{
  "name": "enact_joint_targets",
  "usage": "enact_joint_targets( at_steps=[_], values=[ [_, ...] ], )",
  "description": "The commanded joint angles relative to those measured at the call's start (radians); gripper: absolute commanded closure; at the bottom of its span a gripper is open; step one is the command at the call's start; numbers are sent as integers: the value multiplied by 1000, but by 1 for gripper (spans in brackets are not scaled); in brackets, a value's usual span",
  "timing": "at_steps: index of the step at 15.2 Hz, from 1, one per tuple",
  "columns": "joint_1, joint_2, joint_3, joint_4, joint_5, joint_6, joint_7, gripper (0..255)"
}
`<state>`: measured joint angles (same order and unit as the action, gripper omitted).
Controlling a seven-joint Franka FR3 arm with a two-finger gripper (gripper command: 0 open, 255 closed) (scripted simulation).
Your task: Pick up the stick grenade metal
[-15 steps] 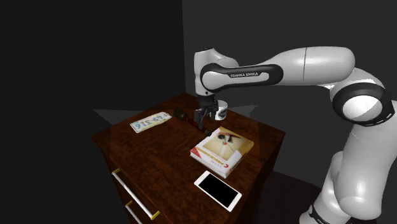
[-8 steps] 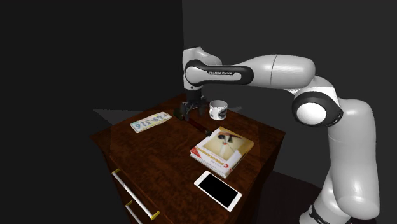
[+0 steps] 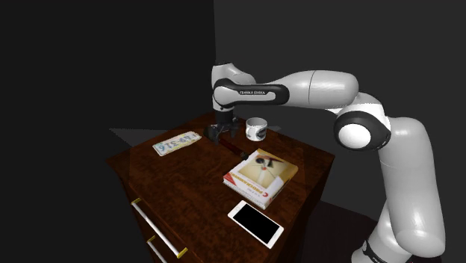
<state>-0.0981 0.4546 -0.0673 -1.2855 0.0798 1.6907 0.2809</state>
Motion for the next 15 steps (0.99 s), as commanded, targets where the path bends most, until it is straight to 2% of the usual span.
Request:
enact_joint_targets(
  at_steps=[1, 2, 3, 11, 15],
  values=[
    [0, -5, 0, -29, 0, 25, -3, 0],
    [0, -5, 0, -29, 0, 25, -3, 0],
    [0, -8, -1, -37, 0, 29, -3, 255],
    [-1, -6, -1, -36, 0, 30, -4, 255],
    [-1, -2, -1, 16, 0, -17, 0, 255]
  ],
)
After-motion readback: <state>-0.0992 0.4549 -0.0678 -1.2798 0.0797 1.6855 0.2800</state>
